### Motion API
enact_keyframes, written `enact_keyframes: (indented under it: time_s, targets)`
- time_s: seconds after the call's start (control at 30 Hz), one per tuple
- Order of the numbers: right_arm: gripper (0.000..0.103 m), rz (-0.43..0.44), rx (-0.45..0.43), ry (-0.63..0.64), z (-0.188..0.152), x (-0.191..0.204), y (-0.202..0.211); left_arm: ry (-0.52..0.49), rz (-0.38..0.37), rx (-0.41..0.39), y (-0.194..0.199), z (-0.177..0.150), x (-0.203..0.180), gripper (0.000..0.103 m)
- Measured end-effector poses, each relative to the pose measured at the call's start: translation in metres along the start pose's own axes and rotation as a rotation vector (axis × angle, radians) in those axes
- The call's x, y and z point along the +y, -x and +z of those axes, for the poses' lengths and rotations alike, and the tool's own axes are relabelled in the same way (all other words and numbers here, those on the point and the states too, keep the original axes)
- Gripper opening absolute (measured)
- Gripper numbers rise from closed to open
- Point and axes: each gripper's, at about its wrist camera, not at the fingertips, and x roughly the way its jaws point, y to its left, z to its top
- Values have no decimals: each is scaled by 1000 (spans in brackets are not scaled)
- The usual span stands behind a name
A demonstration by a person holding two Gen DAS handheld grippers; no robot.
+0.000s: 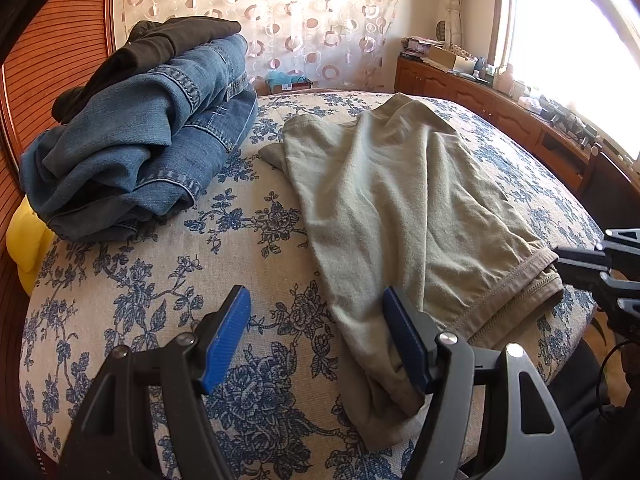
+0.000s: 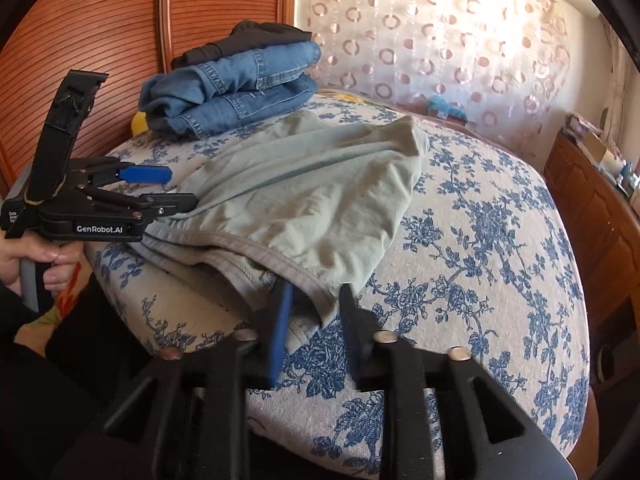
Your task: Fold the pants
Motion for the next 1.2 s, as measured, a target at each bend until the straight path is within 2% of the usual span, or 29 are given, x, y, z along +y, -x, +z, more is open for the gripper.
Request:
enact_keyframes:
  time_s: [0.03,0.1,0.3,0.53,0.6,0.67,0.87,1.1,1.2]
  targets:
    - [3,4,0,-8,0,-1,0,1,0,0,0,0,0,69]
    - [0,22,-9,-23,-1,-3,5,1,0,0,0,0,0,69]
    - [0,53,-35,-28,-4,-5,21,1,0,0,0,0,0,69]
    - [0,60,-39,-29,-4,-5,18,-1,1,-3,0,0,0,69]
    - [5,46,-31,-13,-4,-1,16,0,1,-3,0,0,0,69]
    - [14,33,-23,-4,-4,1,12,0,1,-5,0,0,0,69]
    - [23,-12,-8,13,-1,2,3,0,1,-6,0,-1,0,69]
    - [23,-58,7,24,3,5,-8,-1,1,-7,0,-1,0,69]
    - [13,-57,11,3,2,1,-10,0,1,-7,0,-1,-1,69]
